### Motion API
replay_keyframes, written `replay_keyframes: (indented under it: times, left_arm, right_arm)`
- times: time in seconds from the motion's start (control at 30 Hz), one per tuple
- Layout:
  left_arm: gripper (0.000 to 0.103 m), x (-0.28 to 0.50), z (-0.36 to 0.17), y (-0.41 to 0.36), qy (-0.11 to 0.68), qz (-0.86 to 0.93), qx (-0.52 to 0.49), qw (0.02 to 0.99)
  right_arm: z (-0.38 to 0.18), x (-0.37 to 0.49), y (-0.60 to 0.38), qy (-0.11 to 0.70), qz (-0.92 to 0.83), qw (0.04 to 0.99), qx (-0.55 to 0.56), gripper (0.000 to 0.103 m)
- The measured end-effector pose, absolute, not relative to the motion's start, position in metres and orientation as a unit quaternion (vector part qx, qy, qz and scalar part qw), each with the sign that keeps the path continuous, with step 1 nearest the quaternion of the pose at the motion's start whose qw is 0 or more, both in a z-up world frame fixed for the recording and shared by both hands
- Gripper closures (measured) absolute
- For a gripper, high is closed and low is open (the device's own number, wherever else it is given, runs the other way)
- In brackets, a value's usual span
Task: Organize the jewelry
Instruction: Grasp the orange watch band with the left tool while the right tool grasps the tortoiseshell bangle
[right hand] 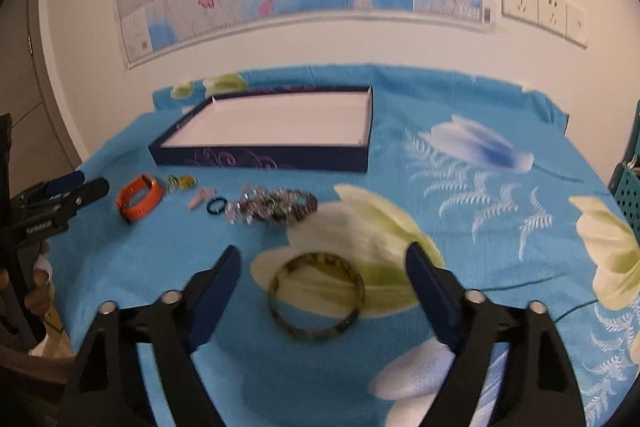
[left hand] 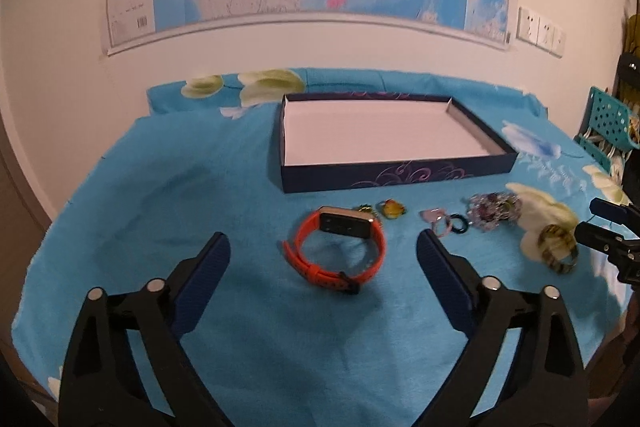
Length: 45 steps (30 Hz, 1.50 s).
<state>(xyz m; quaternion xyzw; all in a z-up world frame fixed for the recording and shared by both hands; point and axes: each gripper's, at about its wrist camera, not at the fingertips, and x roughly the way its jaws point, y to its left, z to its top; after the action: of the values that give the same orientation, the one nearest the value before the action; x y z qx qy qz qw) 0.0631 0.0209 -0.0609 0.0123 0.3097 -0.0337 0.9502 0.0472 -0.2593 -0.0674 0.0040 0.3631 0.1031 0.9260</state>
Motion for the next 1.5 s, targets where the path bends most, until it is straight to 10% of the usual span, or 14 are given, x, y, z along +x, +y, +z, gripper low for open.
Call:
replay_keyframes:
  times: [0.8, 1.0, 1.5]
  left_arm:
    - [0.08, 0.133, -0.092, 0.023, 0.405, -0.106, 0.083, 0.904]
    - [0.097, 0.131, -0.092, 0.028, 0.41, -0.093, 0.072, 0.904]
    - [0.097, 0.121, -0.048, 0.042, 0.368, -0.113, -0.002, 0.923]
  right_arm:
    - [-0.094, 0.081, -0.265, 0.436, 0.123, 0.891, -0.022, 0.096]
    - [-0.091, 0.084, -0.266, 0.436, 0.138, 0.889, -0.011, 0.097]
    - [-0.045, 0.116, -0.26, 0.376, 0.181, 0.909, 0.021, 0.097]
